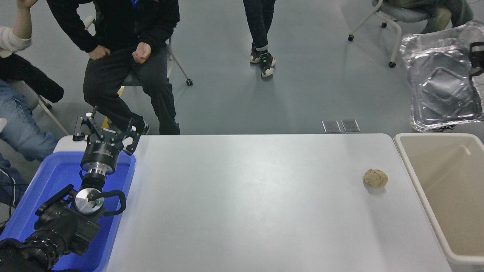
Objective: Pick up foil plate and place in dustbin
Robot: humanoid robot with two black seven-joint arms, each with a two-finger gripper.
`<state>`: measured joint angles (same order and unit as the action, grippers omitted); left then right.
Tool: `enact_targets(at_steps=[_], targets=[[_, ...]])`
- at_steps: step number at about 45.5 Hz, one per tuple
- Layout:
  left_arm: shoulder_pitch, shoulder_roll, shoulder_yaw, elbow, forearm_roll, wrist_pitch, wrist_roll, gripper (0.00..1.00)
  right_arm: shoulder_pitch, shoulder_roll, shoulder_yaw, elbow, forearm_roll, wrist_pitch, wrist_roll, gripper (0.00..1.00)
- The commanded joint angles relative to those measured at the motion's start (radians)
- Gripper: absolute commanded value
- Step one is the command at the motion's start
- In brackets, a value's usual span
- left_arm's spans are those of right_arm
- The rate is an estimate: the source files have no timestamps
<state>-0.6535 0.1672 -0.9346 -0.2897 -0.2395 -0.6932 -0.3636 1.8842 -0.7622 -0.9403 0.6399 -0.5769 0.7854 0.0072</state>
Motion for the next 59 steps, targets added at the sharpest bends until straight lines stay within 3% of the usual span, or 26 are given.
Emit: enact_targets(at_steps=[1, 22, 32, 37, 45, 59], targets=[[0.0, 0.0, 0.0, 0.0, 0.0, 0.001, 0.0, 0.99, -0.187, -0.048, 0.112, -0.167, 0.0, 0.0, -0.001, 0.0], [0.0, 0.0, -0.001, 0.0, 0.0, 0.001, 0.0, 0.99, -0.583, -0.137, 0.339, -0.253, 0.038, 0.0, -0.001, 0.0], [0.0, 0.0, -0.001, 0.0, 0.0, 0.001, 0.0, 0.99, -0.763, -0.135, 0.459, -0.325, 0.144, -0.127, -0.001, 0.0], [0.0, 0.0, -0.001, 0.0, 0.0, 0.001, 0.0, 0.99, -0.829, -0.123, 0.498, -0.339, 0.15, -0.271, -0.001, 0.0], [0.0, 0.0, -0.001, 0.0, 0.0, 0.001, 0.0, 0.99, -0.988, -0.055, 0.597, -0.341, 0.193, -0.624, 0.001, 0.0], [0.0, 0.0, -0.001, 0.0, 0.0, 0.001, 0.0, 0.99, -1.154, 0.061, 0.753, -0.41, 0.307, -0.801, 0.001, 0.0]])
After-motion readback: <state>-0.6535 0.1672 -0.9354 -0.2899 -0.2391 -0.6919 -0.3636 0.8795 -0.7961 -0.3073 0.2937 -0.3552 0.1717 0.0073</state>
